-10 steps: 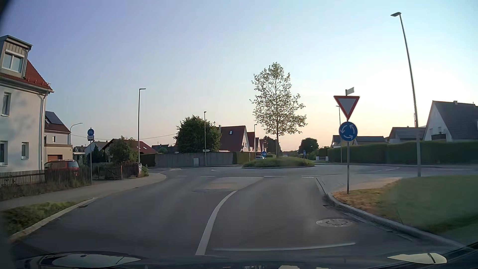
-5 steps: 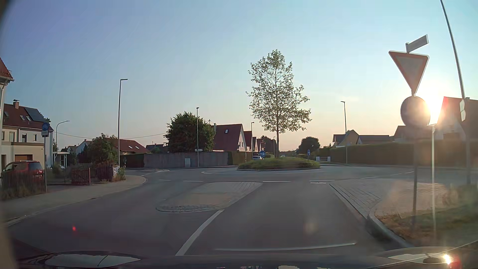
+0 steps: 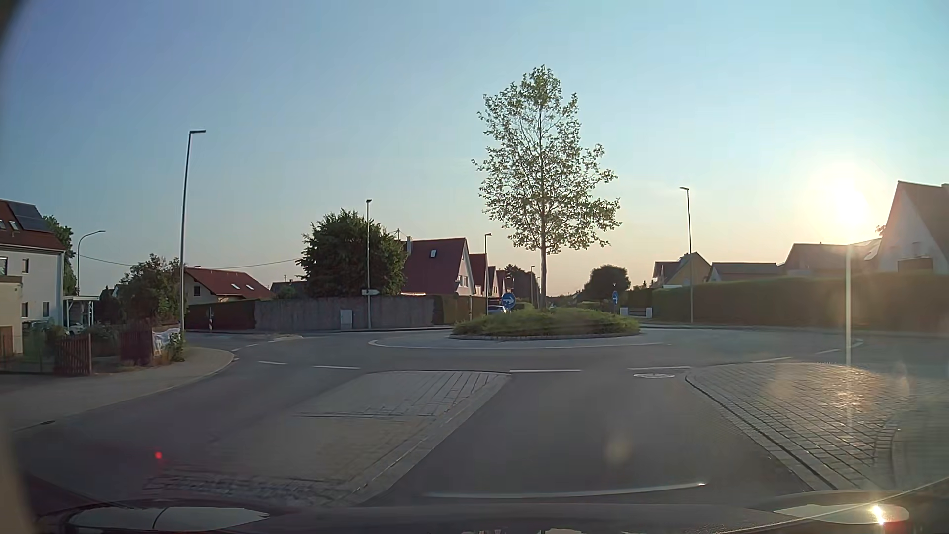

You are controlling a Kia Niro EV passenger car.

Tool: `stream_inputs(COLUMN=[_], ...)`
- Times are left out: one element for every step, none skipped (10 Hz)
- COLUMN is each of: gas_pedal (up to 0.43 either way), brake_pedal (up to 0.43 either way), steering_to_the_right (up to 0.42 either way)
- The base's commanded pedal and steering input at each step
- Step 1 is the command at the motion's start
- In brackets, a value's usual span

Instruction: Follow the waypoints while adhering to traffic rules and regulations

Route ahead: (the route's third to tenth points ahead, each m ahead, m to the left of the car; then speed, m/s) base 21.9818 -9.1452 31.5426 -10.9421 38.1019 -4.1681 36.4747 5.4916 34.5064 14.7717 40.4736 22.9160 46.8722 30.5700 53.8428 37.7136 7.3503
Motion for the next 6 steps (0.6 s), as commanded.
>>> stream_inputs(gas_pedal=[0.000,0.000,0.000,0.000,0.000,0.000], brake_pedal=[0.226,0.220,0.207,0.183,0.128,0.049], steering_to_the_right=[0.078,0.092,0.109,0.122,0.143,0.160])
